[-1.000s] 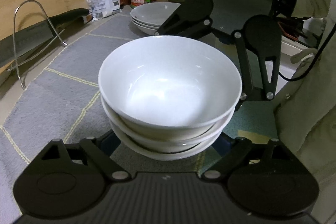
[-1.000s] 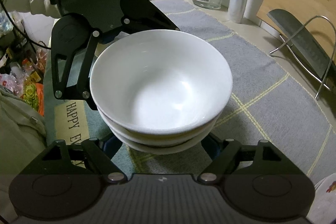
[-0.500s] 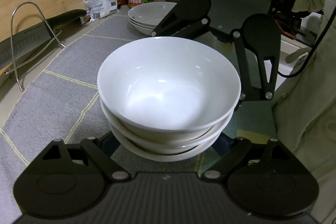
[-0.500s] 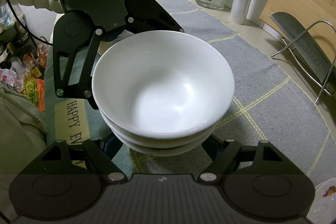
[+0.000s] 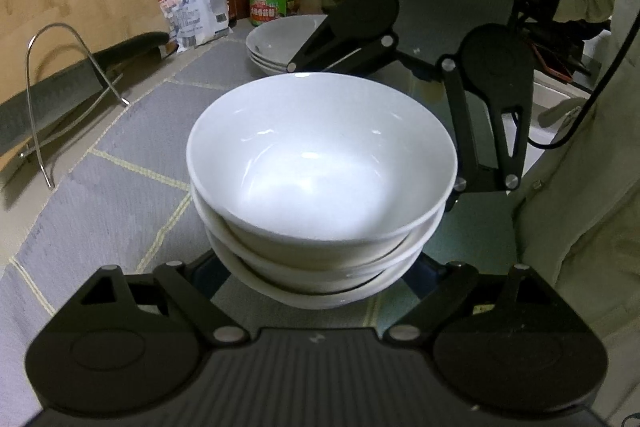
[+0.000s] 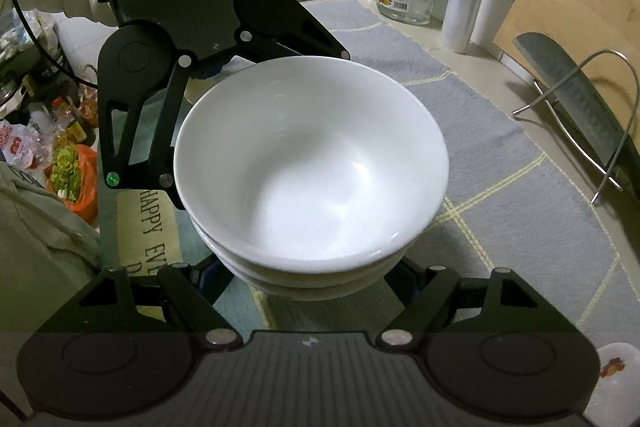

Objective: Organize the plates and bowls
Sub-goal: 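Lift the bowl stack with both grippers and carry it over the plate stack, then lower the bowl stack onto the floral plates with both grippers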

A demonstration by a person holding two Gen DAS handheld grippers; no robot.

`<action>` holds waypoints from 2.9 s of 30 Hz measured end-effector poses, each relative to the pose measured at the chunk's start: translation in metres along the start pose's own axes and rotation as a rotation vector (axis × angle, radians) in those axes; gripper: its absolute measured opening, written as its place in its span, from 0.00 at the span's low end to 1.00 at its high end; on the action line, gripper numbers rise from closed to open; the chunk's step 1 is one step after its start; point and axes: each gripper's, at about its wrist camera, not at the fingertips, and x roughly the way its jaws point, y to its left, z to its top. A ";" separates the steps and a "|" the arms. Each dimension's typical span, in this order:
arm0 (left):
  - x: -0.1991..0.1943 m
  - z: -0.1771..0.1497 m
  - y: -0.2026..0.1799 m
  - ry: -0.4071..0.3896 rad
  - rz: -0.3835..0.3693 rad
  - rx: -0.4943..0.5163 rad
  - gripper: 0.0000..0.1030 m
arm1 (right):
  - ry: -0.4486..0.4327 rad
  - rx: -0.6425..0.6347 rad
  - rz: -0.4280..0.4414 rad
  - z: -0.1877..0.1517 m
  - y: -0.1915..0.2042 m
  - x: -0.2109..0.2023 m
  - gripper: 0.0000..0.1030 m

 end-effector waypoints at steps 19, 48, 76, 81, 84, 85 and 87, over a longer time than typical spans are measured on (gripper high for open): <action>0.027 0.067 -0.040 -0.014 0.089 -0.065 0.87 | -0.005 -0.090 0.059 -0.034 -0.037 -0.062 0.82; 0.125 0.194 -0.041 -0.041 0.035 0.042 0.87 | -0.002 -0.018 -0.072 -0.120 -0.130 -0.144 0.82; 0.168 0.206 -0.011 -0.001 -0.009 0.017 0.87 | 0.058 0.014 -0.085 -0.142 -0.169 -0.127 0.81; 0.170 0.205 -0.009 0.006 -0.016 0.004 0.87 | 0.059 0.014 -0.086 -0.143 -0.169 -0.125 0.81; 0.169 0.205 -0.008 0.008 -0.020 -0.008 0.87 | 0.060 0.010 -0.088 -0.142 -0.170 -0.125 0.81; 0.170 0.205 -0.008 0.007 -0.021 -0.011 0.87 | 0.061 0.008 -0.089 -0.142 -0.170 -0.124 0.81; 0.170 0.205 -0.007 0.010 -0.022 -0.017 0.87 | 0.062 0.002 -0.093 -0.142 -0.168 -0.125 0.81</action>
